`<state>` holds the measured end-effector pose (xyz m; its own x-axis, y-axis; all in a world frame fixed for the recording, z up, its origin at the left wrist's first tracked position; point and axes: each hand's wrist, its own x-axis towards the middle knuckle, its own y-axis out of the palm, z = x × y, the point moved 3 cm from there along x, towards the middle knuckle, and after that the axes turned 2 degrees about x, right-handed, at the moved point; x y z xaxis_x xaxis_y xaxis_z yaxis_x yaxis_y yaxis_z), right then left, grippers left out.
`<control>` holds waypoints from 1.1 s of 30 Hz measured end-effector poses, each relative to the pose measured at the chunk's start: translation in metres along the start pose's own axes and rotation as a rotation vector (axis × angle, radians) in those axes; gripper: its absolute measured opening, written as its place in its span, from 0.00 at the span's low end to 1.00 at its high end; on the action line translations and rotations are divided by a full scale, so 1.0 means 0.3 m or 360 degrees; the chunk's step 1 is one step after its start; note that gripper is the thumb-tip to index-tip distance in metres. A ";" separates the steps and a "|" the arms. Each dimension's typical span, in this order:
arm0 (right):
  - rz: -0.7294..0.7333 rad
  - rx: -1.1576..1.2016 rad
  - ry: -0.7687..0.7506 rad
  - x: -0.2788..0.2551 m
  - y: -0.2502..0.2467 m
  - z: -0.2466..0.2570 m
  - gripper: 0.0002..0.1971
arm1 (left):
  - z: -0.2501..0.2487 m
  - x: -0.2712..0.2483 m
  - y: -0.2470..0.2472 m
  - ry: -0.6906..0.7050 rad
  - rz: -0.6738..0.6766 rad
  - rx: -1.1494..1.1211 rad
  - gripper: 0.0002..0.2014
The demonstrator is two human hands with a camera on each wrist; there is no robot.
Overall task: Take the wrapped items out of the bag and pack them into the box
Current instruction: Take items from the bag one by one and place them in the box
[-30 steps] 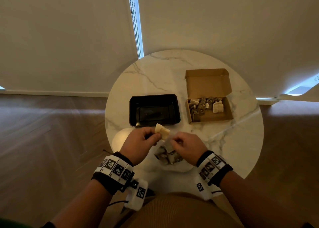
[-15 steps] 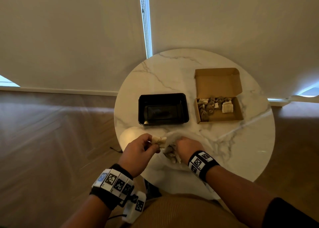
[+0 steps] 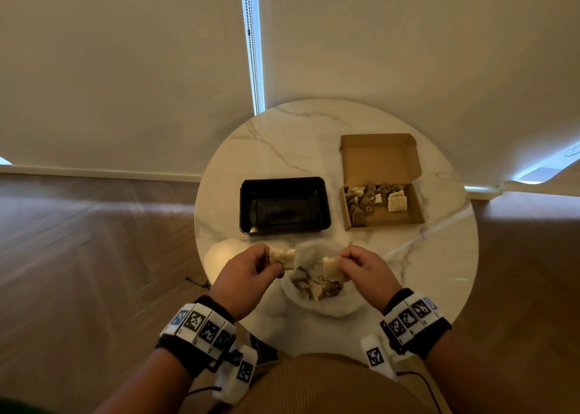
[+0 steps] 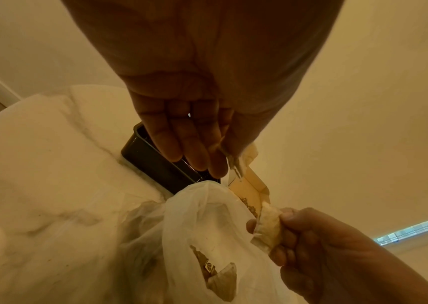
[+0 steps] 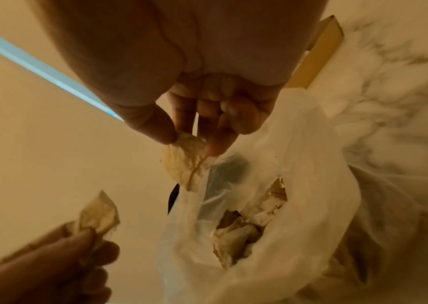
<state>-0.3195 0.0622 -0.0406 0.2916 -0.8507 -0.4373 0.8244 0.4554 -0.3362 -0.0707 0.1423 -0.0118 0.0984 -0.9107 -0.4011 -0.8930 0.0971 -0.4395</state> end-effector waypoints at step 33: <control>0.0136 0.0413 -0.0238 -0.054 -0.095 0.147 0.08 | -0.251 0.151 0.135 0.0081 0.0162 -0.0358 0.10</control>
<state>-0.3263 0.0514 0.0127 0.4175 -0.8503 -0.3206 0.8846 0.4610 -0.0708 -0.1354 0.0747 0.0127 -0.0142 -0.9204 -0.3908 -0.9730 0.1027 -0.2066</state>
